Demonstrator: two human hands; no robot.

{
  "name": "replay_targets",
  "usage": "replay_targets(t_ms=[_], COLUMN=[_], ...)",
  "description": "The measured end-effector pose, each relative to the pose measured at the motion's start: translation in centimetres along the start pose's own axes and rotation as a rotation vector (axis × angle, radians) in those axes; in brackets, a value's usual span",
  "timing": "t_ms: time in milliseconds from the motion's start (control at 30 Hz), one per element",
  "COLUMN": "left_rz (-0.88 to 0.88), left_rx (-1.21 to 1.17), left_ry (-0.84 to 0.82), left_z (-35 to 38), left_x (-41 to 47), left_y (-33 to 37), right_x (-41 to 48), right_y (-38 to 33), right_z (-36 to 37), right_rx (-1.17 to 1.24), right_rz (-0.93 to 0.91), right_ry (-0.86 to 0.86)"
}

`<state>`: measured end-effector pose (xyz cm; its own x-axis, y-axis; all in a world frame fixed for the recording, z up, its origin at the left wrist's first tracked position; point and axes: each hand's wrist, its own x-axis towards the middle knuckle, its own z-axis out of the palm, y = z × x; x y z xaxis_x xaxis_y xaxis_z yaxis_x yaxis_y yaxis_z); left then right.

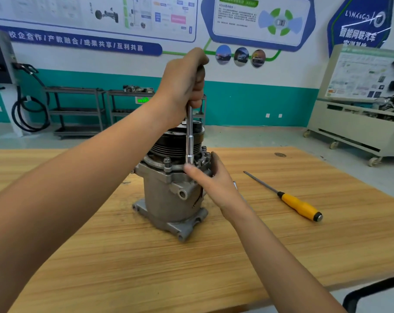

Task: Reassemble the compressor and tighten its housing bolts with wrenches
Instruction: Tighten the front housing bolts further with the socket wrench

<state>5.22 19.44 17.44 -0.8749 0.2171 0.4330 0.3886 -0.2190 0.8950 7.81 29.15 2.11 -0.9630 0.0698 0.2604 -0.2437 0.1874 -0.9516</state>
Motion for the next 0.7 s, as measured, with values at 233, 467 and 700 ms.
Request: replay_targets(t_ms=[233,467,700], left_rz=[-0.123,-0.083,0.221], left_rx=[-0.137,0.156,0.695], left_ry=[-0.443,-0.495,-0.071], left_z=[-1.3,-3.8,-4.4], left_x=[-0.1,0.7,0.7], left_y=[0.2,0.9,0.7], right_x=[0.1,1.0,1.4], right_y=[-5.7,-9.3,-9.4], right_z=[-1.3,-0.8,-1.1], right_rx=[0.006,-0.278,-0.319], right_rz=[-0.392,-0.36,-0.39], right_ry=[0.244,-0.029,0.06])
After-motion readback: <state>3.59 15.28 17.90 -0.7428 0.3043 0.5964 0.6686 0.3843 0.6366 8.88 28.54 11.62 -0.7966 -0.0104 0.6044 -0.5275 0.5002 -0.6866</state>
